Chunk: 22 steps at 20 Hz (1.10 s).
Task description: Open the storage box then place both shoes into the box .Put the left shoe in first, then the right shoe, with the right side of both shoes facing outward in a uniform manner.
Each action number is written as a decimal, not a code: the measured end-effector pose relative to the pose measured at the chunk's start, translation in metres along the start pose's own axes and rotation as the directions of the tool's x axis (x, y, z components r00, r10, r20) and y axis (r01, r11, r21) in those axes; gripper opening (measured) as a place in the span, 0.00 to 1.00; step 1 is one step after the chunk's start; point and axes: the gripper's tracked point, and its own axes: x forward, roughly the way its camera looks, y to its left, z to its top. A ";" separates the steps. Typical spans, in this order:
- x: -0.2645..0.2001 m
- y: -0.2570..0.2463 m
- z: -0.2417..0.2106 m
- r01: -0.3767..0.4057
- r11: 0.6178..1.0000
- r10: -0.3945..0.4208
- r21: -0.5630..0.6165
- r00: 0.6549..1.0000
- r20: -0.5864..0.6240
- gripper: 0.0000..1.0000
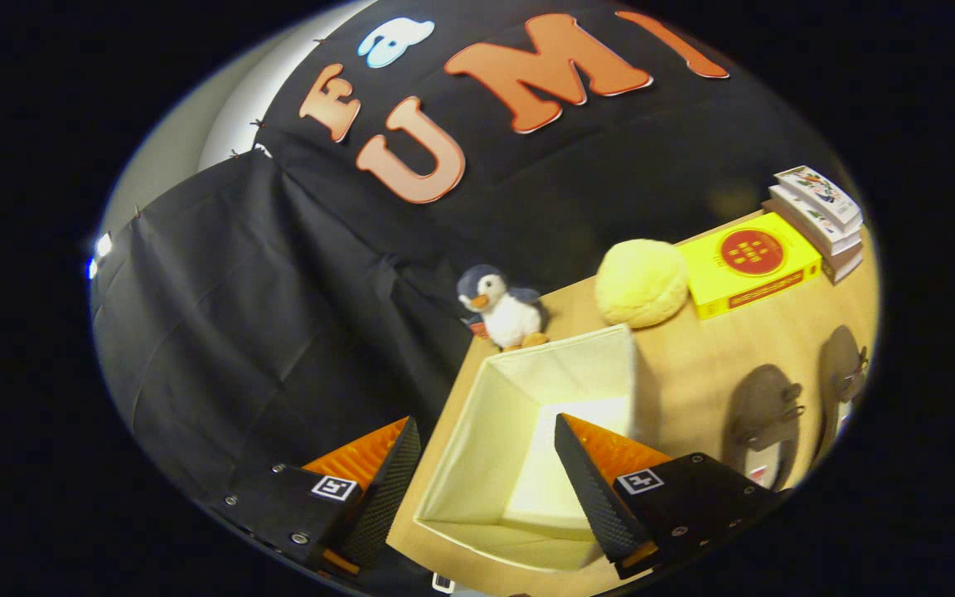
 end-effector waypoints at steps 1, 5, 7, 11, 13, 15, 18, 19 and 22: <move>-0.010 -0.022 0.005 0.053 0.999 -0.053 -0.005 0.998 0.025 0.98; -0.052 -0.108 0.014 0.277 0.960 -0.272 -0.040 0.956 0.110 0.98; -0.071 -0.147 0.010 0.381 0.921 -0.370 -0.079 0.920 0.129 0.98; -0.087 -0.198 -0.017 0.513 0.834 -0.496 -0.205 0.859 0.129 0.97; -0.082 -0.211 -0.028 0.536 0.808 -0.524 -0.245 0.844 0.119 0.95; -0.072 -0.217 -0.038 0.538 0.801 -0.533 -0.263 0.841 0.097 0.87; -0.059 -0.228 -0.059 0.536 0.790 -0.548 -0.298 0.835 0.048 0.74; -0.056 -0.234 -0.062 0.543 0.782 -0.559 -0.307 0.828 0.039 0.67; -0.048 -0.247 -0.073 0.546 0.786 -0.571 -0.291 0.821 -0.003 0.50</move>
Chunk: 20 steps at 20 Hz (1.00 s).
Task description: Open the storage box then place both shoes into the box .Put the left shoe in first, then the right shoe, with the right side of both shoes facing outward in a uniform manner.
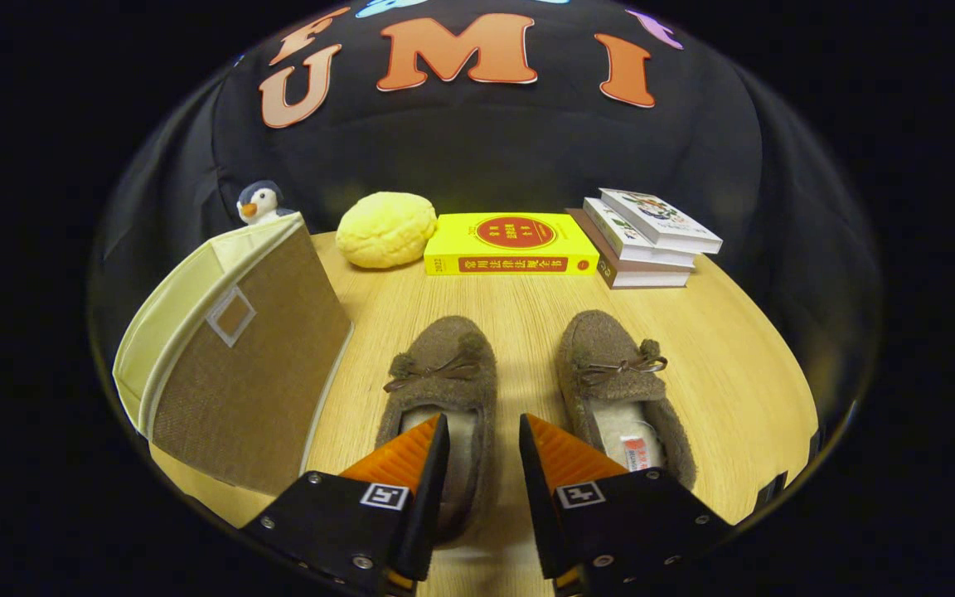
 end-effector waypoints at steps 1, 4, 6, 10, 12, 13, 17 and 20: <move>0.005 -0.002 -0.003 0.000 1.000 0.000 0.003 1.000 -0.015 0.43; 0.019 -0.002 -0.006 -0.012 1.000 0.011 -0.004 0.999 -0.044 0.31; 0.025 0.002 -0.012 -0.030 1.000 0.030 0.002 0.996 -0.080 0.24; 0.030 -0.001 -0.013 -0.039 0.999 0.040 0.015 0.994 -0.098 0.04; 0.029 -0.003 -0.010 -0.045 0.999 0.048 0.029 0.994 -0.097 0.02; 0.027 -0.004 -0.007 -0.043 0.999 0.046 0.032 0.994 -0.094 0.01; 0.011 -0.004 0.011 -0.041 0.999 0.041 0.002 0.998 -0.054 0.01; -0.003 -0.001 0.025 -0.034 0.999 0.034 0.006 0.999 -0.019 0.01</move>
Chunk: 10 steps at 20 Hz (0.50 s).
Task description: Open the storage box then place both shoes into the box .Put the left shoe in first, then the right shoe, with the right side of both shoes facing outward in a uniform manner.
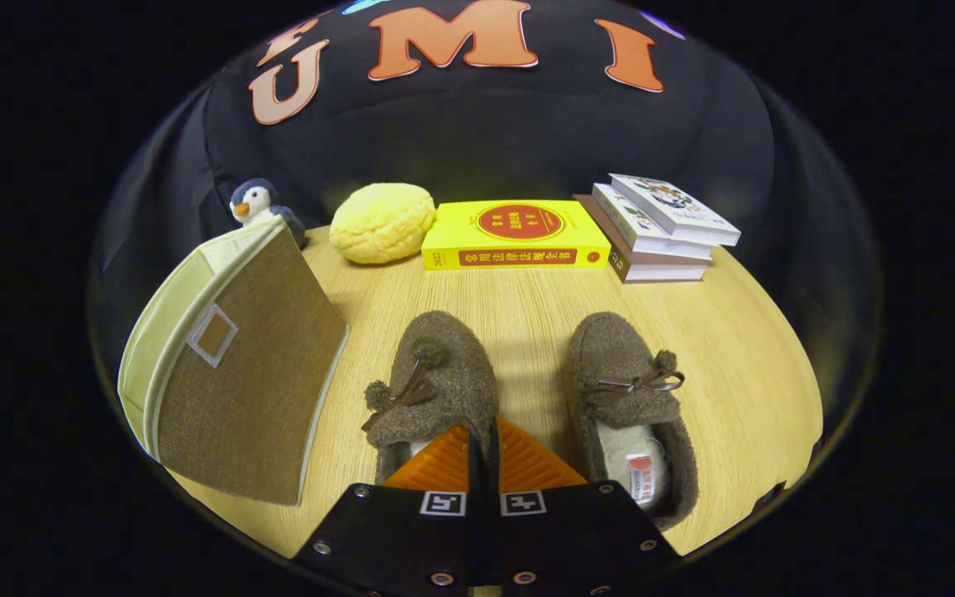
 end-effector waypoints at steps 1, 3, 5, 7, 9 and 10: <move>-0.006 0.003 0.004 -0.001 1.000 0.001 0.013 1.000 0.003 0.01; -0.018 0.007 0.016 0.004 1.000 -0.005 0.028 1.000 0.027 0.01; -0.034 0.014 0.030 0.013 1.000 -0.014 0.022 0.999 0.052 0.01; -0.050 0.024 0.045 0.014 0.999 -0.016 0.029 0.997 0.077 0.01; -0.066 0.038 0.061 0.004 0.999 -0.008 0.043 0.995 0.102 0.01; -0.075 0.046 0.069 -0.001 0.999 -0.005 0.049 0.993 0.115 0.01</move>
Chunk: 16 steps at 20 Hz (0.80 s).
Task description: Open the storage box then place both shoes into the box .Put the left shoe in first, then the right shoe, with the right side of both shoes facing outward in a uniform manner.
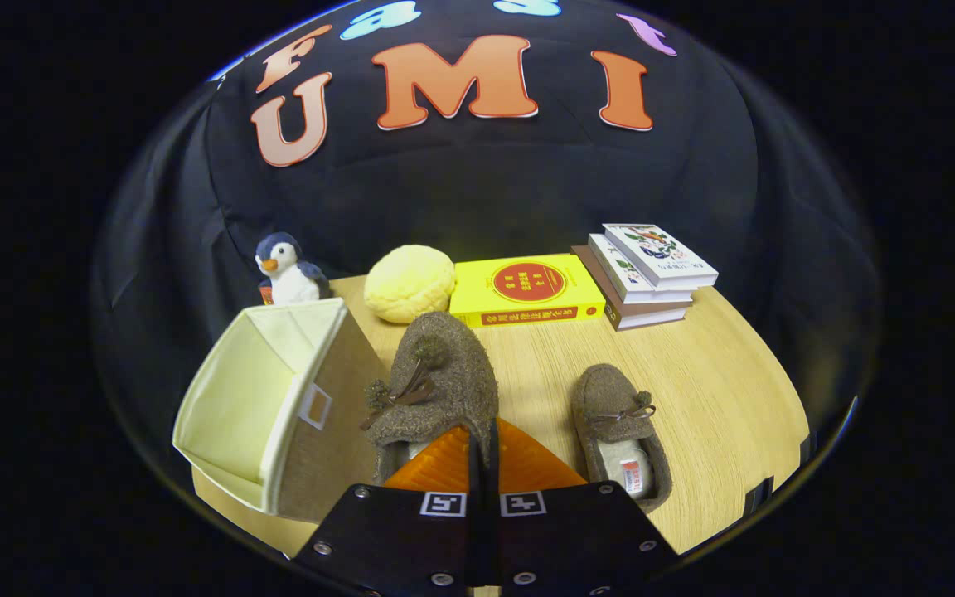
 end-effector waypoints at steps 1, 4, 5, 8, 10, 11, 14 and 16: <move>-0.008 0.009 0.008 -0.005 1.000 0.005 0.005 1.000 0.014 0.01; -0.027 0.038 0.034 -0.027 1.000 0.026 0.016 0.998 0.063 0.01; -0.033 0.047 0.041 -0.034 0.999 0.032 0.028 0.997 0.074 0.01; -0.045 0.077 0.053 -0.058 0.998 0.055 0.035 0.994 0.094 0.01; -0.046 0.100 0.052 -0.083 0.996 0.079 0.041 0.993 0.089 0.01; -0.044 0.110 0.050 -0.092 0.995 0.088 0.046 0.993 0.083 0.00; -0.037 0.143 0.042 -0.119 0.991 0.116 0.065 0.992 0.054 0.01; -0.028 0.168 0.034 -0.141 0.987 0.139 0.073 0.990 0.032 0.01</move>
